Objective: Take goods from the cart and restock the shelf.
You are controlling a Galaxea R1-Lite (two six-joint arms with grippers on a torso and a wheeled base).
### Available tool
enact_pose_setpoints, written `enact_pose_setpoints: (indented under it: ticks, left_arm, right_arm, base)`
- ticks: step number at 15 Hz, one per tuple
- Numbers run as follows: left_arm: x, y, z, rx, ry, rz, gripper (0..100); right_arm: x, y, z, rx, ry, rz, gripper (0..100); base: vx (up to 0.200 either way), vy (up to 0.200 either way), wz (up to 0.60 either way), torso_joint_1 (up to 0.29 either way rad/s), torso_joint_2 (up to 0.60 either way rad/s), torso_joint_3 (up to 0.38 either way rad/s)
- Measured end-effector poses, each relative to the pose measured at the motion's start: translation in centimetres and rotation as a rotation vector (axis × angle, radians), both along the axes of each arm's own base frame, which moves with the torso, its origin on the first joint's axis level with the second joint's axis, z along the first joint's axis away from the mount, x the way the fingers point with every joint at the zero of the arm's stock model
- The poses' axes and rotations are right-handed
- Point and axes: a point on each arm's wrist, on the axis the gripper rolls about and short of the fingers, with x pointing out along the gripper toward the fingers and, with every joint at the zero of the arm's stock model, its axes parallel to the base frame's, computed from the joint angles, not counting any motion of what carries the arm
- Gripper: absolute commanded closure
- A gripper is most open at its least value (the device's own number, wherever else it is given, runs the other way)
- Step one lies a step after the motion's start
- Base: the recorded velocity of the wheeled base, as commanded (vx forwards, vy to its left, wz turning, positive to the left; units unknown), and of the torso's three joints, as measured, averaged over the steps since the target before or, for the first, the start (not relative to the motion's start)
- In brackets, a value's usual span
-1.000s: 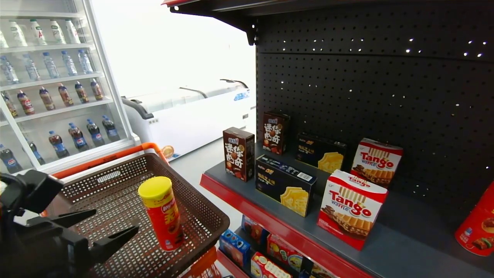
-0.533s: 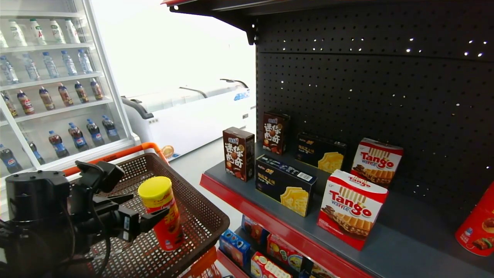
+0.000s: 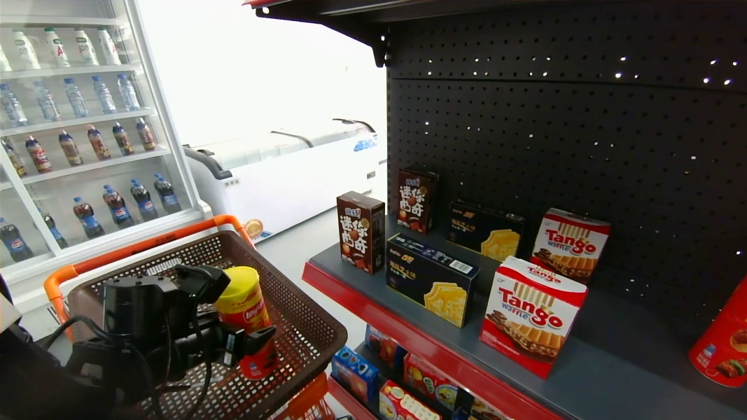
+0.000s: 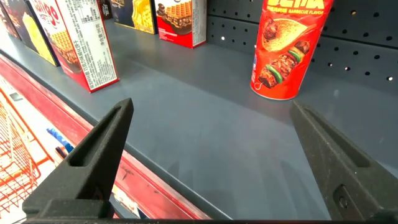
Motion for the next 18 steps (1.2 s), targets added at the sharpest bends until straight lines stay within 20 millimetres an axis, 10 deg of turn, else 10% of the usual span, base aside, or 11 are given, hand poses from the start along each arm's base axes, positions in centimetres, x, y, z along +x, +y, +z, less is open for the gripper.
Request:
enact_pose_setpoints:
  ticks: [8, 9, 18]
  left_arm:
    - [0.7, -0.3, -1.1, 0.002, 0.016, -0.007, 0]
    - [0.8, -0.3, -1.2, 0.001, 0.016, -0.008, 100]
    - [1.7, -0.8, 0.4, -0.002, -0.041, -0.030, 100]
  right_arm:
    - [0.0, 0.0, 0.0, 0.000, 0.000, 0.001, 0]
    - [0.0, 0.0, 0.0, 0.000, 0.000, 0.001, 0]
    - [0.0, 0.0, 0.0, 0.000, 0.000, 0.001, 0]
  base:
    - [0.000, 0.000, 0.00, 0.000, 0.00, 0.000]
    - [0.000, 0.000, 0.00, 0.000, 0.00, 0.000]
    - [0.000, 0.000, 0.00, 0.000, 0.00, 0.000]
